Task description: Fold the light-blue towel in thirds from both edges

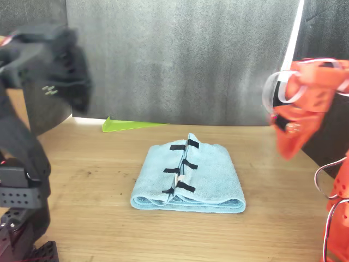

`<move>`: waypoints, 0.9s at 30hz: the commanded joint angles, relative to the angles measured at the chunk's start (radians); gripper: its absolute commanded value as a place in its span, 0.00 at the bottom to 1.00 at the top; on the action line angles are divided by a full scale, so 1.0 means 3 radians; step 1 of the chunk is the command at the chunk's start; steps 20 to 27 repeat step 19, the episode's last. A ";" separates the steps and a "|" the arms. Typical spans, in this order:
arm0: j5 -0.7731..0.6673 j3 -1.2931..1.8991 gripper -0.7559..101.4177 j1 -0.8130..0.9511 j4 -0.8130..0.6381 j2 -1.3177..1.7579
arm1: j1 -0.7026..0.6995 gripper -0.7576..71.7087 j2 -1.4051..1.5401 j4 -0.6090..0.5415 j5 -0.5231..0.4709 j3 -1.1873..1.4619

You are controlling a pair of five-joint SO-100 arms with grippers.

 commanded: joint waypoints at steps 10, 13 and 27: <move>-0.0383 0.2173 0.01 0.0307 -0.0833 0.1514 | -0.0644 0.01 0.1882 -0.0849 -0.0199 0.1657; -0.0348 0.2408 0.02 0.0373 -0.0752 0.2035 | -0.0685 0.01 0.2434 -0.0956 -0.0056 0.2030; -0.0281 0.2715 0.03 0.0205 -0.0879 0.2398 | -0.0793 0.01 0.3431 -0.0849 -0.0082 0.2664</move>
